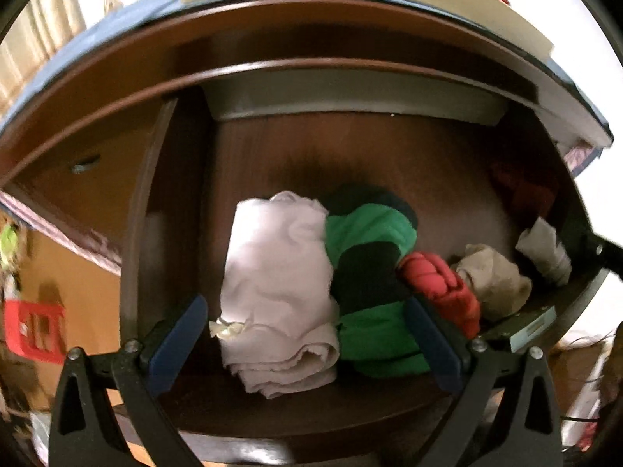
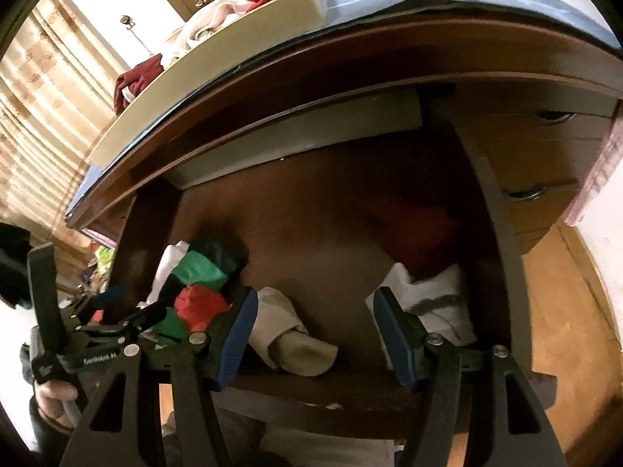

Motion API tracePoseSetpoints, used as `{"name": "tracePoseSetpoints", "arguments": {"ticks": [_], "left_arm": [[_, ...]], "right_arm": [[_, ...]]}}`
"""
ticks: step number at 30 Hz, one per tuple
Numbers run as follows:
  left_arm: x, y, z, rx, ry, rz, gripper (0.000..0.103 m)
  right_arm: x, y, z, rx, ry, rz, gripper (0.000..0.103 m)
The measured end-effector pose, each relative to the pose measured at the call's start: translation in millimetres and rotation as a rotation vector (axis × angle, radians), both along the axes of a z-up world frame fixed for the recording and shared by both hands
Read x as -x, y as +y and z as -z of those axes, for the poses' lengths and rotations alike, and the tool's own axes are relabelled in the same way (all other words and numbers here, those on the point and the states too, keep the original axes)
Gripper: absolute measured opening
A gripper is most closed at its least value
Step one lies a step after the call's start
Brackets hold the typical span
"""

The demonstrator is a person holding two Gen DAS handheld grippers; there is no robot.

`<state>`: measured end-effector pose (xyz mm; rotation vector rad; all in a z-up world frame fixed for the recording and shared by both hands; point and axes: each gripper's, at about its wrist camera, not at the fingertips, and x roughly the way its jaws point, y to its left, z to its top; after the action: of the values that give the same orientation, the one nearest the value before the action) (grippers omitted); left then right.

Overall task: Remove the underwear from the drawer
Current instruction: 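Move both grippers down toward the open drawer again, then grasp the pink underwear with the left gripper while the right gripper grasps the green-black striped item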

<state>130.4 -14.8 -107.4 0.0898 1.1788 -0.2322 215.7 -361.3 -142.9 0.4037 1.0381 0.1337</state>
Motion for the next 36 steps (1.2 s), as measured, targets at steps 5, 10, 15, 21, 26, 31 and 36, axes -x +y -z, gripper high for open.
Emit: {"name": "tracePoseSetpoints", "arguments": {"ticks": [5, 10, 15, 21, 26, 31, 36], "left_arm": [[-3, 13, -8, 0.066, 0.033, -0.014, 0.101], [-6, 22, -25, 0.108, 0.019, -0.029, 0.101], [-9, 27, -33, 0.105, -0.006, -0.039, 0.101], [-14, 34, -38, 0.140, -0.011, -0.098, 0.094], [-18, 41, -57, 0.077, -0.101, -0.107, 0.094], [-21, 48, -61, 0.075, -0.106, -0.112, 0.094], [-24, 46, -54, 0.054, -0.078, -0.111, 0.094]], "right_arm": [[-6, -4, 4, -0.039, 0.013, -0.026, 0.064], [-14, 4, 7, -0.110, 0.024, -0.061, 0.064], [-39, 31, 11, -0.245, 0.054, -0.123, 0.064], [-73, 85, 26, -0.252, 0.148, -0.197, 0.064], [-84, 130, 44, -0.192, 0.227, -0.274, 0.064], [-94, 154, 55, -0.117, 0.294, -0.293, 0.064], [-92, 168, 55, -0.006, 0.296, -0.326, 0.050]]}}
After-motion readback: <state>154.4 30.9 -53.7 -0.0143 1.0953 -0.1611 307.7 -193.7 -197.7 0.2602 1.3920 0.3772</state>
